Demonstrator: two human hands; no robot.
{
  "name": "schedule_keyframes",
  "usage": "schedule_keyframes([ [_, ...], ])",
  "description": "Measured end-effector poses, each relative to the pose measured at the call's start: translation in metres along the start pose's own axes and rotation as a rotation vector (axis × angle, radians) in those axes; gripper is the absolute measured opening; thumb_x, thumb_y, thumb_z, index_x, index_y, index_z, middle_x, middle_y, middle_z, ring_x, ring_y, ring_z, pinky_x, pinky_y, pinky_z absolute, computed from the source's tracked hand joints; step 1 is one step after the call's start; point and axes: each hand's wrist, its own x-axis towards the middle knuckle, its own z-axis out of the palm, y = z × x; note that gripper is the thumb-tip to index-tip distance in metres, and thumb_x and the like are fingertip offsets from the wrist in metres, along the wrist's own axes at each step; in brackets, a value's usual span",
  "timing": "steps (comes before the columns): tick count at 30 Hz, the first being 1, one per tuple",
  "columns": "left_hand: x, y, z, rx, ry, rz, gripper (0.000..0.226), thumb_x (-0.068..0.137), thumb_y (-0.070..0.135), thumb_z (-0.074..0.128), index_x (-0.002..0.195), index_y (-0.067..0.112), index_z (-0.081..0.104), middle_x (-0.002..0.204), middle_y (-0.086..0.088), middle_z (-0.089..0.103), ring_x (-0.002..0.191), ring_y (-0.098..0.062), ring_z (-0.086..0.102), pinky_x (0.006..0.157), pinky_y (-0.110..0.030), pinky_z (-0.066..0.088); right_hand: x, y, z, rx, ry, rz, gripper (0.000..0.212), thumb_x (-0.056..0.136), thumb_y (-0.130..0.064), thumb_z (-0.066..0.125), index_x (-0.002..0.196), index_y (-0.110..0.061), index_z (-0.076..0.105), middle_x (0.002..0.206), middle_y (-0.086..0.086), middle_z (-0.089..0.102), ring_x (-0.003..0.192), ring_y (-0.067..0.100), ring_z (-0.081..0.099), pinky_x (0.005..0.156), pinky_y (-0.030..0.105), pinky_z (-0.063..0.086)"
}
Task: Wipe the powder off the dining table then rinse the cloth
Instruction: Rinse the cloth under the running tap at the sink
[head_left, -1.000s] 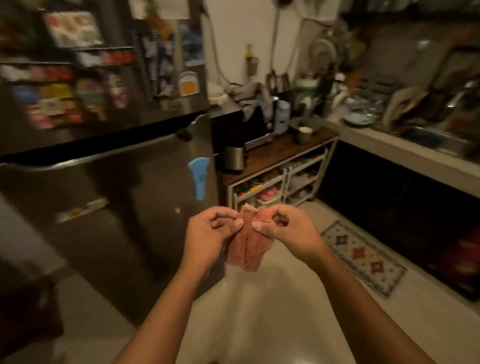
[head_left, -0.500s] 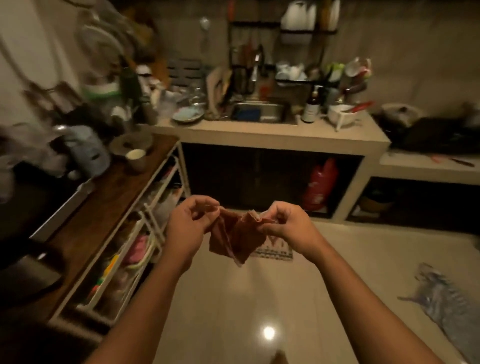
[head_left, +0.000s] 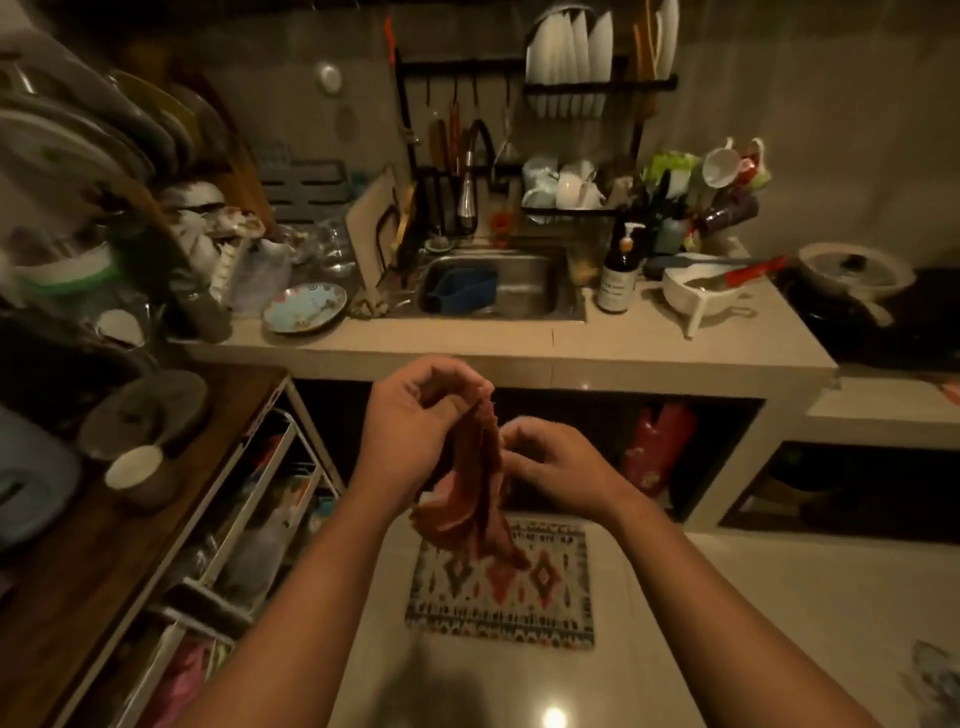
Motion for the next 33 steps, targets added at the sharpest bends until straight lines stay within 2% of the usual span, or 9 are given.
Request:
schedule_keyframes([
  [3, 0.074, -0.013, 0.002, 0.013, 0.032, 0.044, 0.023, 0.087, -0.007, 0.062, 0.085, 0.015, 0.068, 0.090, -0.005, 0.074, 0.089, -0.016, 0.071, 0.077, -0.027, 0.057, 0.073, 0.011, -0.025, -0.033, 0.114, -0.009, 0.004, 0.095, -0.035, 0.060, 0.097, -0.034, 0.063, 0.100, -0.013, 0.067, 0.099, 0.006, 0.063, 0.090, 0.043, 0.053],
  [6, 0.156, -0.032, -0.001, -0.019, 0.053, 0.076, 0.023, 0.088, -0.005, 0.063, 0.086, 0.017, 0.068, 0.091, -0.006, 0.075, 0.090, -0.019, 0.072, 0.075, -0.031, 0.057, 0.147, 0.025, -0.046, 0.155, 0.167, 0.053, 0.006, 0.101, -0.031, 0.053, 0.099, -0.031, 0.059, 0.103, 0.000, 0.069, 0.099, 0.016, 0.067, 0.086, 0.039, 0.055],
  [8, 0.211, -0.045, 0.000, -0.050, 0.051, 0.109, 0.017, 0.088, -0.004, 0.063, 0.088, 0.013, 0.067, 0.090, -0.008, 0.076, 0.089, -0.020, 0.072, 0.073, -0.031, 0.058, 0.197, 0.037, -0.062, 0.235, 0.221, 0.076, 0.007, 0.103, -0.027, 0.052, 0.098, -0.028, 0.057, 0.094, 0.007, 0.072, 0.085, 0.019, 0.069, 0.075, 0.039, 0.054],
  [11, 0.294, -0.064, 0.008, -0.066, 0.021, 0.106, 0.008, 0.088, -0.005, 0.063, 0.091, 0.002, 0.066, 0.089, -0.011, 0.076, 0.088, -0.020, 0.073, 0.071, -0.029, 0.059, 0.265, 0.052, -0.096, 0.280, 0.255, 0.102, 0.008, 0.101, -0.019, 0.054, 0.097, -0.024, 0.060, 0.079, -0.005, 0.068, 0.071, 0.009, 0.063, 0.066, 0.028, 0.047],
  [14, 0.374, -0.078, 0.024, -0.061, -0.027, 0.081, 0.009, 0.087, -0.005, 0.065, 0.090, 0.004, 0.066, 0.088, -0.009, 0.076, 0.086, -0.020, 0.073, 0.070, -0.030, 0.060, 0.323, 0.067, -0.133, 0.418, 0.240, 0.139, 0.008, 0.100, -0.015, 0.055, 0.095, -0.016, 0.061, 0.082, -0.006, 0.065, 0.075, 0.006, 0.060, 0.068, 0.021, 0.045],
  [18, 0.472, -0.107, 0.048, 0.066, -0.110, 0.075, 0.013, 0.089, -0.005, 0.062, 0.093, 0.006, 0.068, 0.082, 0.002, 0.074, 0.080, -0.006, 0.071, 0.071, -0.023, 0.057, 0.391, 0.099, -0.172, 0.467, 0.214, 0.201, 0.011, 0.104, -0.023, 0.050, 0.097, -0.020, 0.058, 0.086, -0.002, 0.065, 0.074, 0.007, 0.059, 0.069, 0.026, 0.043],
  [23, 0.576, -0.181, 0.058, 0.431, -0.412, 0.015, 0.029, 0.098, 0.012, 0.055, 0.120, 0.031, 0.060, 0.118, 0.007, 0.065, 0.109, -0.002, 0.061, 0.096, -0.028, 0.049, 0.484, 0.154, -0.208, 0.422, 0.299, 0.194, 0.016, 0.105, -0.030, 0.047, 0.105, -0.023, 0.061, 0.098, 0.008, 0.074, 0.089, 0.023, 0.071, 0.087, 0.047, 0.054],
  [27, 0.620, -0.216, 0.044, 0.479, -0.538, -0.158, 0.040, 0.097, 0.018, 0.058, 0.133, 0.033, 0.052, 0.136, 0.014, 0.052, 0.126, 0.000, 0.047, 0.105, -0.024, 0.040, 0.536, 0.178, -0.222, 0.364, 0.281, 0.175, 0.015, 0.106, -0.027, 0.045, 0.108, -0.024, 0.059, 0.100, 0.000, 0.072, 0.094, 0.017, 0.069, 0.092, 0.044, 0.052],
  [33, 0.701, -0.236, 0.013, 0.538, -0.429, -0.317, 0.025, 0.095, 0.004, 0.056, 0.089, 0.019, 0.075, 0.102, 0.014, 0.069, 0.097, 0.010, 0.061, 0.084, -0.018, 0.044, 0.585, 0.188, -0.234, 0.358, 0.246, 0.165, 0.013, 0.106, -0.016, 0.045, 0.108, -0.017, 0.057, 0.082, -0.011, 0.069, 0.072, -0.010, 0.063, 0.070, 0.013, 0.045],
])
